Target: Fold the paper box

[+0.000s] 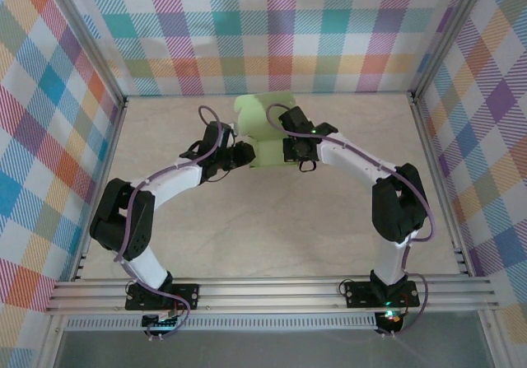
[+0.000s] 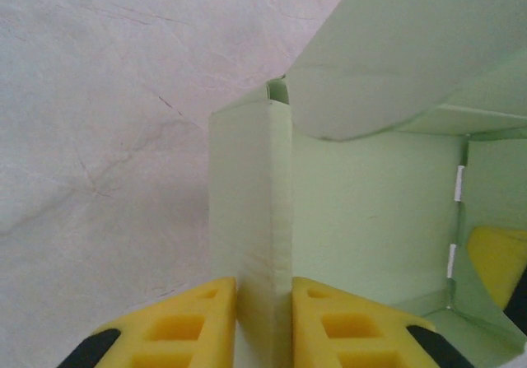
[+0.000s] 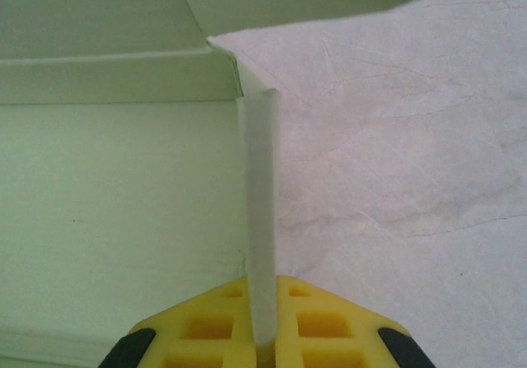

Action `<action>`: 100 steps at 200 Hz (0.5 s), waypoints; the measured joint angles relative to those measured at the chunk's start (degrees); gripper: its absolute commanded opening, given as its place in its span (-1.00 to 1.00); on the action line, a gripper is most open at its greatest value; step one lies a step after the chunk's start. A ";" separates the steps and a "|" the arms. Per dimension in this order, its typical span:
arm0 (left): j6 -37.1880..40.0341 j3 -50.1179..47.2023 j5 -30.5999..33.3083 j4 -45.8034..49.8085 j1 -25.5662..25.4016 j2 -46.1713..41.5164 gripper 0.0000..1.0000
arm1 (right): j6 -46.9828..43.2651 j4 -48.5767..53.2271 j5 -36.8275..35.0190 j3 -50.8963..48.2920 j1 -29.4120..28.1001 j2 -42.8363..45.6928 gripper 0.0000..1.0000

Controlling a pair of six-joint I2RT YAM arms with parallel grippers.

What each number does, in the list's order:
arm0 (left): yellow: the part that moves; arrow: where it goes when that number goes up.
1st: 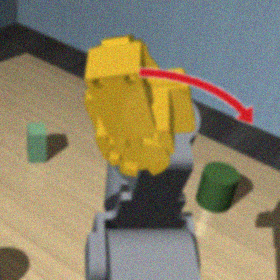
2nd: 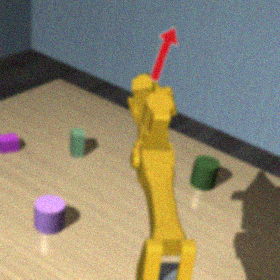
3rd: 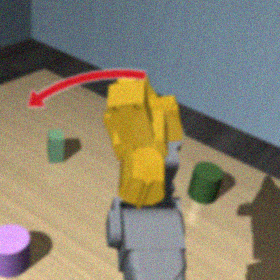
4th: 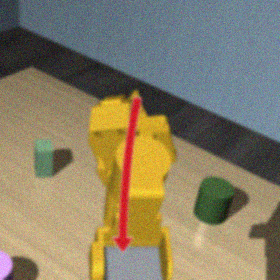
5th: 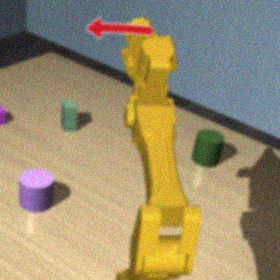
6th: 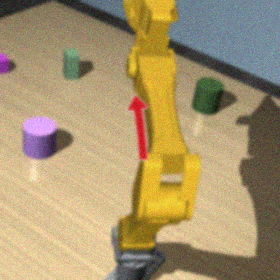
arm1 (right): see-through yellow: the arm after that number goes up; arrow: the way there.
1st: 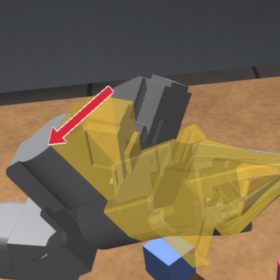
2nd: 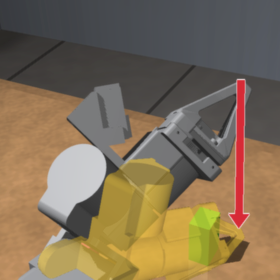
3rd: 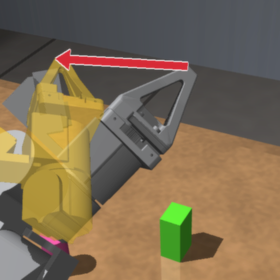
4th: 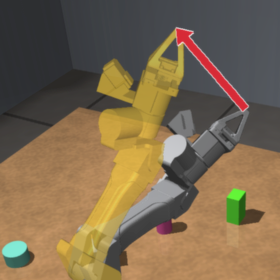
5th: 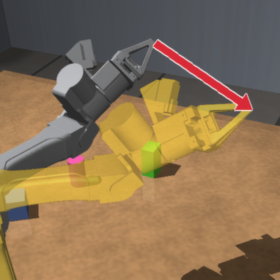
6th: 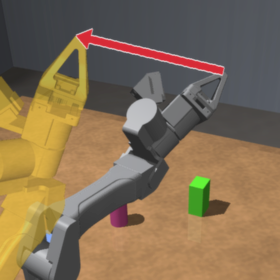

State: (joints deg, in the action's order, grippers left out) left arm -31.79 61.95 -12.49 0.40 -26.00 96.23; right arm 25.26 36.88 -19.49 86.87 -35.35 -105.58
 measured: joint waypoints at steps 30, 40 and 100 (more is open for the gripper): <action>0.35 0.79 1.68 2.03 -0.81 0.74 -0.57 | -0.72 0.09 -1.51 0.00 -0.48 0.07 -1.00; 0.48 1.36 2.16 2.69 -1.14 1.05 -0.56 | -0.87 0.07 -1.99 0.00 -0.79 0.07 -1.00; 1.31 3.17 5.25 5.90 -2.08 2.25 -0.65 | -1.09 0.07 -3.34 0.00 -1.42 0.07 -1.00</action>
State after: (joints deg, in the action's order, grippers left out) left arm -30.48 65.12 -7.25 6.31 -28.08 98.48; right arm 24.16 36.95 -22.83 86.87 -36.77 -105.51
